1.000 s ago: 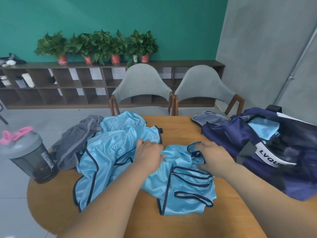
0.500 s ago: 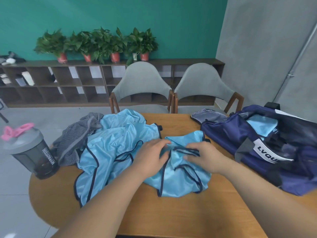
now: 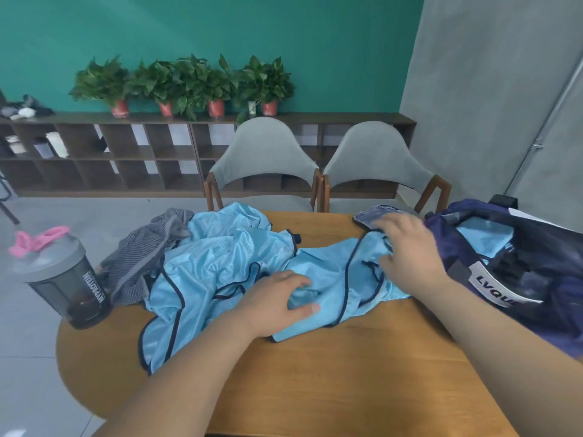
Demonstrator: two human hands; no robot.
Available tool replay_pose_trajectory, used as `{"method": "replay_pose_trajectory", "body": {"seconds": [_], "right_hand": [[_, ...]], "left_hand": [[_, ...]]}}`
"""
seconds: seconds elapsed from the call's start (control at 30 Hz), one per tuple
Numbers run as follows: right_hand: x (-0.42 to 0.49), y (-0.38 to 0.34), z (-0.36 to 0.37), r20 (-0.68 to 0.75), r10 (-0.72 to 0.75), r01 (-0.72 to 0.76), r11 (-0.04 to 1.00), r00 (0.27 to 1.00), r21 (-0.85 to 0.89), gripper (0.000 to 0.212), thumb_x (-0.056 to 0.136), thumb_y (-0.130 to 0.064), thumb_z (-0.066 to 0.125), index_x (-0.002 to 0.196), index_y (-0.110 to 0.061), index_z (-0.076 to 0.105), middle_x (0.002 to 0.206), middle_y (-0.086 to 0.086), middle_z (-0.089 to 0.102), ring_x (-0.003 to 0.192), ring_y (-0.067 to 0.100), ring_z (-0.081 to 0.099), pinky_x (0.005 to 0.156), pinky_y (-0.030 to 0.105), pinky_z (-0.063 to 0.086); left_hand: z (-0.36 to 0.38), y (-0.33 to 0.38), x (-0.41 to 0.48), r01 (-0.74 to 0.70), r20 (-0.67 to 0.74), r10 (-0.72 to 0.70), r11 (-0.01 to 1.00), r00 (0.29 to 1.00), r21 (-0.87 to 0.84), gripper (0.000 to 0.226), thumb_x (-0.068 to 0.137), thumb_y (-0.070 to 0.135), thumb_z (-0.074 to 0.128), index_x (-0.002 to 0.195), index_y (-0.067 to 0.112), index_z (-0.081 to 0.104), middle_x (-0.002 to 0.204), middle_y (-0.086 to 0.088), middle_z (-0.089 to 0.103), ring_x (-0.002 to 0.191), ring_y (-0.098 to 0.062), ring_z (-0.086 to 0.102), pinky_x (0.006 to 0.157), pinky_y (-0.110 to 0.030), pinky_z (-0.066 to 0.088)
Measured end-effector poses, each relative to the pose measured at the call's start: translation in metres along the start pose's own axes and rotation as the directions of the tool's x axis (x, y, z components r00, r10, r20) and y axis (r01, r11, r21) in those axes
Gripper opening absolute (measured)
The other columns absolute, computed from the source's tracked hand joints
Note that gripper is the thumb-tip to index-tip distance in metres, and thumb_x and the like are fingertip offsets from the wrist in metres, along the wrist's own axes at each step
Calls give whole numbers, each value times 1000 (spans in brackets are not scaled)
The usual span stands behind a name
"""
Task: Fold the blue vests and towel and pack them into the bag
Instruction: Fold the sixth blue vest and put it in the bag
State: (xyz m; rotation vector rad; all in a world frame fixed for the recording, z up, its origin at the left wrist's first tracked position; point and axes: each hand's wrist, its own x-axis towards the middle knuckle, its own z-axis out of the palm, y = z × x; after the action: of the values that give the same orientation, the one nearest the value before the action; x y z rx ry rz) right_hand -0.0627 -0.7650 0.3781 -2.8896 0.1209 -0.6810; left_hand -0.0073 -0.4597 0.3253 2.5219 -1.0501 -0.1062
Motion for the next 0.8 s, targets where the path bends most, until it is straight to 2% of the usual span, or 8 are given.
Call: {"method": "replay_pose_trajectory", "body": {"seconds": [0.1,0.2,0.3,0.4,0.53,0.63,0.7,0.8], "right_hand": [[-19,-14,18,363,-264,194,957,894,217,63,82,-56,73,141,-39,57,142,-16,54,133,9,46,115,35,40],[-33,-21,42,632,-250,222,967,734,125,83,75,-78,65,148,-41,48,140,-20,45,130,4,40,110,29,39],[-31,-20,48,466,-200,191,979,862,67,31,91,-42,68,120,-34,64,114,-14,60,113,14,57,88,34,49],[-21,-18,37,245,-72,21,979,967,204,8,95,-29,68,100,-34,64,92,-13,66,89,15,63,72,34,50],[-3,-17,15,95,11,-62,831,995,553,5,99,-26,68,99,-31,66,93,-13,71,90,6,65,80,21,50],[12,-15,2,41,58,-71,737,997,673,5,101,-31,67,101,-27,69,99,-10,73,98,9,67,89,28,50],[18,-11,0,58,108,-120,761,992,638,5,99,-33,69,103,-30,70,103,-14,73,100,6,66,91,27,49],[19,0,8,263,86,-161,946,961,281,21,92,-39,76,108,-29,69,104,-9,69,97,15,65,85,34,52]], "left_hand": [[8,-6,-1,-65,188,37,988,981,143,94,81,84,61,159,38,36,154,17,38,143,-7,32,117,-35,35],[10,-10,2,-48,120,21,974,992,222,65,95,63,63,150,32,49,146,11,48,137,-12,41,111,-38,43],[4,-10,4,42,-42,-32,962,999,269,25,104,43,58,124,29,65,108,6,66,103,-20,62,85,-41,54],[-14,-8,7,164,-169,-180,981,969,-102,19,99,49,67,106,31,70,81,6,66,69,-11,60,65,-32,50],[-66,13,19,209,-65,-330,725,942,-656,41,87,73,66,98,35,75,111,16,71,106,-3,64,92,-29,47],[-99,21,28,249,35,-399,499,916,-830,30,95,65,62,104,38,72,108,20,66,98,0,61,86,-28,48],[-105,15,33,290,35,-461,494,887,-820,41,101,64,54,116,30,72,122,15,65,107,-7,63,91,-32,51],[-89,-1,36,366,-2,-512,617,859,-697,59,104,65,44,144,23,58,143,12,51,133,-16,49,115,-40,37]]}}
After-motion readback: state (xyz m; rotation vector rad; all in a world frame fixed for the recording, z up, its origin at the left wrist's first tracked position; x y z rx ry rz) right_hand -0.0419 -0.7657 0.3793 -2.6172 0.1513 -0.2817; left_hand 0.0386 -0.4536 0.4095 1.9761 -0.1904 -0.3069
